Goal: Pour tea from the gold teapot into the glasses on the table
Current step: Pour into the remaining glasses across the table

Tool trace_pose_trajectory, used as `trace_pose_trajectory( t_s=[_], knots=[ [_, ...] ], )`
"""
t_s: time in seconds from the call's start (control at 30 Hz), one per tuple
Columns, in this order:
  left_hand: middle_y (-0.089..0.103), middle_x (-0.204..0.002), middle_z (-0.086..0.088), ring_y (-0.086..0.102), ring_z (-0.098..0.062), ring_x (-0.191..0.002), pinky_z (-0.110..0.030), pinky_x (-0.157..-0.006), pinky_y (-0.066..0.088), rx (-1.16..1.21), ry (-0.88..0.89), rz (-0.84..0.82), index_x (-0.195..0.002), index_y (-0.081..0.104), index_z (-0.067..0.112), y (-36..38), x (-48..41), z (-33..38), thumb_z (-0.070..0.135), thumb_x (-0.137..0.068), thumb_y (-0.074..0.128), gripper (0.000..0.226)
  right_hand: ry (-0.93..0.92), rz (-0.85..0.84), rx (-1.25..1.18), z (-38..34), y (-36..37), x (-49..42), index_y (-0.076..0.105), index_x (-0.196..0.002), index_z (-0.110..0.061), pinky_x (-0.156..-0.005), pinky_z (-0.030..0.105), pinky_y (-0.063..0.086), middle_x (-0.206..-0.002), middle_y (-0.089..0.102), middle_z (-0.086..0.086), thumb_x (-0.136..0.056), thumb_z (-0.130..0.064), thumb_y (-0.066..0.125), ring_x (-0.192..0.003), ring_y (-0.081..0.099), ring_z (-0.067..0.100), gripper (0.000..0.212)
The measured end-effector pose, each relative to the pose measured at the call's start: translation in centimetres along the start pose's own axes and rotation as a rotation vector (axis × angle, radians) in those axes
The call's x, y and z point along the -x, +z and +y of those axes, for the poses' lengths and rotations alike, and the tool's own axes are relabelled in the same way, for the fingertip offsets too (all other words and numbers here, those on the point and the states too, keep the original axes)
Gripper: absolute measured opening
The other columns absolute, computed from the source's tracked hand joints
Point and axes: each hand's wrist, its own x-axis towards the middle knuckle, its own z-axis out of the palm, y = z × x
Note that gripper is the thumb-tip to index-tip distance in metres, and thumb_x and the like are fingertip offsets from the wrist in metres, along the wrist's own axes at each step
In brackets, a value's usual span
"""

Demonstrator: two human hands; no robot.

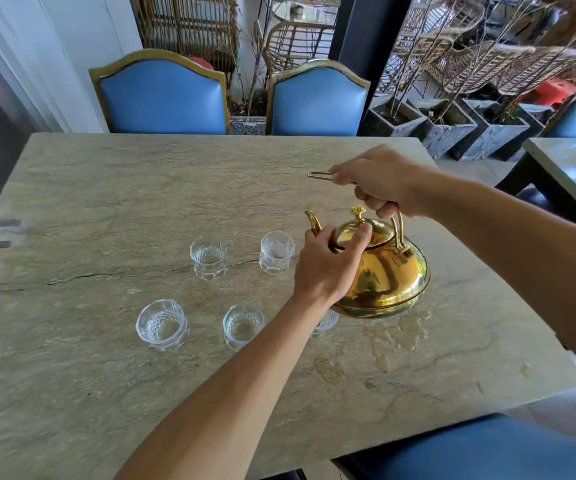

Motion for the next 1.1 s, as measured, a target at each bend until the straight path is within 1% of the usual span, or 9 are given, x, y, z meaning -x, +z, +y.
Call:
trace_pose_trajectory(
  t_s=[0.2, 0.33, 0.43, 0.53, 0.6, 0.73, 0.87, 0.97, 1.1],
  knots=[
    [0.062, -0.123, -0.006, 0.065, -0.023, -0.108, -0.034, -0.083, 0.047, 0.024, 0.001, -0.049, -0.106, 0.071, 0.017, 2.8, -0.1, 0.8, 0.079, -0.091, 0.054, 0.066, 0.022, 0.046, 0.023, 1.4, -2.3, 0.5, 0.06, -0.128, -0.003, -0.038, 0.019, 0.023, -0.054, 0.038, 0.002, -0.097, -0.015, 0.056, -0.039, 0.027, 0.01, 0.033],
    [0.072, -0.114, -0.006, 0.071, -0.021, -0.103, -0.04, -0.092, 0.059, 0.075, -0.036, -0.077, -0.104, 0.074, 0.021, 4.7, -0.2, 1.1, 0.091, -0.076, 0.048, 0.08, 0.049, 0.031, 0.061, 2.1, -3.3, 0.0, 0.058, -0.129, 0.0, -0.036, 0.018, 0.024, -0.056, 0.04, 0.003, -0.097, -0.015, 0.057, -0.04, 0.029, 0.01, 0.035],
    [0.077, -0.107, -0.009, 0.075, -0.022, -0.1, -0.038, -0.088, 0.06, 0.143, -0.069, -0.112, -0.098, 0.076, 0.023, 5.8, -0.5, 0.9, 0.085, -0.081, 0.054, 0.068, 0.071, 0.041, 0.093, 2.8, -3.9, -0.7, 0.059, -0.127, 0.003, -0.037, 0.018, 0.024, -0.056, 0.04, 0.004, -0.096, -0.015, 0.058, -0.04, 0.028, 0.012, 0.036],
    [0.076, -0.09, -0.003, 0.074, -0.019, -0.089, -0.031, -0.078, 0.055, 0.172, -0.096, -0.138, -0.101, 0.075, 0.017, 6.8, -0.8, 0.6, 0.075, -0.094, 0.058, 0.061, 0.095, 0.021, 0.119, 3.6, -4.5, -1.5, 0.063, -0.113, 0.003, -0.037, 0.018, 0.025, -0.055, 0.041, 0.004, -0.096, -0.015, 0.059, -0.039, 0.029, 0.012, 0.025],
    [0.074, -0.083, 0.001, 0.073, -0.018, -0.085, -0.031, -0.077, 0.056, 0.203, -0.114, -0.142, -0.097, 0.075, 0.018, 7.5, -0.8, 0.6, 0.077, -0.089, 0.057, 0.062, 0.11, 0.003, 0.144, 3.8, -4.7, -1.8, 0.061, -0.096, -0.005, -0.037, 0.018, 0.025, -0.054, 0.041, 0.004, -0.095, -0.015, 0.059, -0.038, 0.029, 0.012, 0.011],
    [0.076, -0.088, 0.002, 0.076, -0.019, -0.091, -0.03, -0.078, 0.057, 0.236, -0.145, -0.149, -0.09, 0.073, 0.027, 8.6, -0.7, 0.3, 0.079, -0.087, 0.055, 0.055, 0.122, -0.037, 0.202, 4.4, -4.9, -2.6, 0.051, -0.078, -0.008, -0.036, 0.018, 0.024, -0.052, 0.04, 0.004, -0.094, -0.014, 0.058, -0.039, 0.028, 0.013, 0.019],
    [0.079, -0.092, -0.003, 0.078, -0.023, -0.096, -0.035, -0.084, 0.06, 0.267, -0.186, -0.135, -0.096, 0.077, 0.021, 9.4, -0.6, 0.1, 0.079, -0.087, 0.056, 0.063, 0.135, -0.07, 0.254, 4.7, -5.0, -3.0, 0.055, -0.085, -0.007, -0.038, 0.02, 0.024, -0.055, 0.042, 0.005, -0.095, -0.016, 0.058, -0.042, 0.029, 0.013, 0.014],
    [0.082, -0.1, -0.011, 0.079, -0.026, -0.099, -0.038, -0.089, 0.062, 0.279, -0.208, -0.115, -0.104, 0.078, 0.012, 9.8, -0.5, 0.0, 0.071, -0.097, 0.058, 0.063, 0.138, -0.096, 0.283, 4.8, -5.0, -3.2, 0.055, -0.088, -0.006, -0.039, 0.021, 0.025, -0.056, 0.042, 0.005, -0.096, -0.015, 0.057, -0.043, 0.03, 0.013, 0.012],
    [0.08, -0.093, -0.006, 0.077, -0.02, -0.09, -0.035, -0.086, 0.06, 0.283, -0.212, -0.115, -0.103, 0.077, 0.011, 10.1, -0.5, -0.2, 0.07, -0.099, 0.057, 0.062, 0.139, -0.121, 0.302, 5.0, -5.0, -3.5, 0.052, -0.083, -0.007, -0.039, 0.02, 0.024, -0.055, 0.041, 0.004, -0.096, -0.014, 0.056, -0.043, 0.028, 0.013, 0.015]
  ],
)
